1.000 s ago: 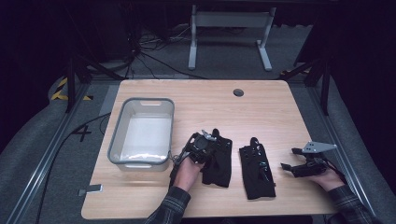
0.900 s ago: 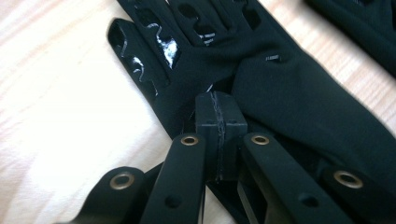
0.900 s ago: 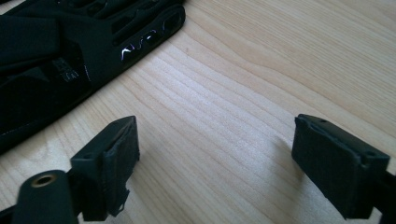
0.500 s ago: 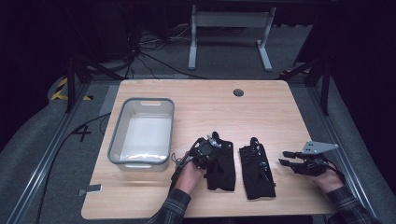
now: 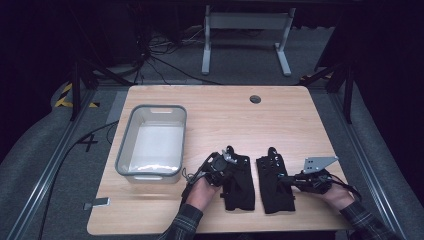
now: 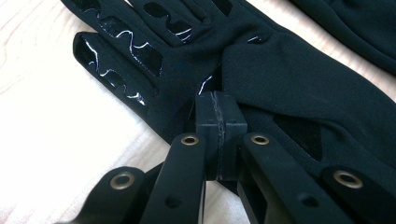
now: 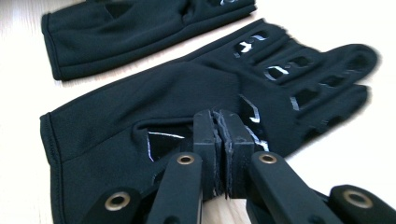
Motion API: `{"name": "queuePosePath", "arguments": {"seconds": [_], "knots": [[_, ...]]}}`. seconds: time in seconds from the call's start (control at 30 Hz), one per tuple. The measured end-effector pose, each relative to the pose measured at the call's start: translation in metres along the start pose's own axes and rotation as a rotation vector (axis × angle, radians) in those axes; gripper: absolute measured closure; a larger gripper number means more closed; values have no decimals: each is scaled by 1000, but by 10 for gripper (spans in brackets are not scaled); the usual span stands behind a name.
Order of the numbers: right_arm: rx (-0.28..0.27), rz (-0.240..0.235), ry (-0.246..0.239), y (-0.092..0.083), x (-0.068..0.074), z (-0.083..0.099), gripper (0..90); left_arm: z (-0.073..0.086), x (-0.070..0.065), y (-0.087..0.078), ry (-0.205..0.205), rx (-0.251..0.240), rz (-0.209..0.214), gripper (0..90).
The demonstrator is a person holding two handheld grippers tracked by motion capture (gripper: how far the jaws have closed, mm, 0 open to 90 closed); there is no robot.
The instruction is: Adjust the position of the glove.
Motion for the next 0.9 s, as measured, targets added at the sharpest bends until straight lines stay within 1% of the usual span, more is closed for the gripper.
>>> {"name": "queuePosePath", "arguments": {"seconds": [0.1, 0.13, 0.27, 0.3, 0.33, 0.37, 0.4, 0.47, 0.7, 0.8, 0.83, 0.9], "knots": [[26, -11, -19, 7, 4, 1, 873, 0, -3, 1, 10, 5, 4, 899], [34, -7, -23, 9, 4, 2, 874, 0, -3, 1, 9, 3, 4, 898], [37, -13, -16, 9, 3, 2, 876, -2, -3, 3, 6, -6, 11, 899], [36, -14, -16, 10, 3, 2, 876, -3, -3, 4, 6, -15, 12, 898], [36, -16, -14, 10, 3, 2, 876, -5, -4, 6, 1, -26, 10, 899], [36, -16, -14, 10, 3, 2, 876, -5, -4, 6, 1, -26, 10, 898], [35, -10, -15, 11, 1, 1, 877, -6, -3, 7, 6, -28, 1, 899], [36, -5, -15, 12, -2, 0, 877, -8, -4, 8, 6, -30, 0, 899], [38, -6, -12, 13, -3, -1, 878, -9, -5, 9, -7, -44, 0, 898], [38, -5, -10, 13, -2, -1, 878, -8, -7, 8, -16, -50, 6, 894], [38, -7, -11, 13, -2, -1, 878, -7, -7, 8, -22, -61, 10, 894], [37, -6, -10, 12, -1, -1, 877, -4, -7, 5, -42, -72, 19, 850]]}}
Point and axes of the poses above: each handheld gripper's, and its own axes: y roughly forward along the jaws, z roughly out of its underside, x roughly to its left, the point moved 8 cm from there along y, roughly forward along the jaws, and after that the axes turned 10 degrees about z, right-handed, at the moved point
